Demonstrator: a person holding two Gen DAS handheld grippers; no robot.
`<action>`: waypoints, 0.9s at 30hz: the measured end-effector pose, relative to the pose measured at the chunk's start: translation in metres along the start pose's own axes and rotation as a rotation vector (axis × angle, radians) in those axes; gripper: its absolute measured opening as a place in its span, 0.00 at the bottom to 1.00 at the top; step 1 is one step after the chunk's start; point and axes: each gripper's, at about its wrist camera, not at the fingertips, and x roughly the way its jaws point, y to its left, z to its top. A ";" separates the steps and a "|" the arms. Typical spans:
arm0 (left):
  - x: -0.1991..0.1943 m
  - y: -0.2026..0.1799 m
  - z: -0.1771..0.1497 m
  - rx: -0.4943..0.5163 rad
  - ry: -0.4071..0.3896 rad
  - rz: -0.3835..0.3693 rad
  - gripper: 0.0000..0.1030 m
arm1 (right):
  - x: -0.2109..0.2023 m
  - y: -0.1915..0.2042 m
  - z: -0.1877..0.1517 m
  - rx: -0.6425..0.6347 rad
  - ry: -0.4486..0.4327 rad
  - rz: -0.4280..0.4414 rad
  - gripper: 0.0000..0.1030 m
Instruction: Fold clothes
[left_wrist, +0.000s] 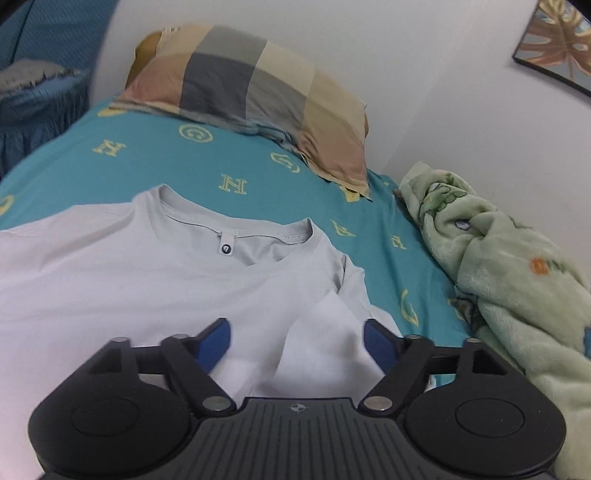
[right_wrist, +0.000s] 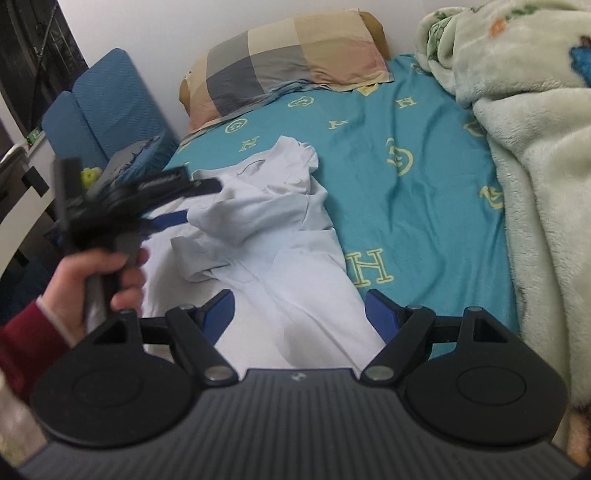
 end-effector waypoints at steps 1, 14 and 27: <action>0.006 0.000 0.004 -0.005 0.023 -0.019 0.41 | 0.004 -0.001 0.001 0.004 0.010 0.000 0.77; -0.026 -0.007 0.055 -0.043 -0.162 0.155 0.01 | -0.011 -0.013 0.012 0.047 -0.062 -0.058 0.77; 0.009 0.032 0.026 -0.057 0.009 0.374 0.27 | -0.009 -0.004 0.012 -0.058 -0.035 0.042 0.77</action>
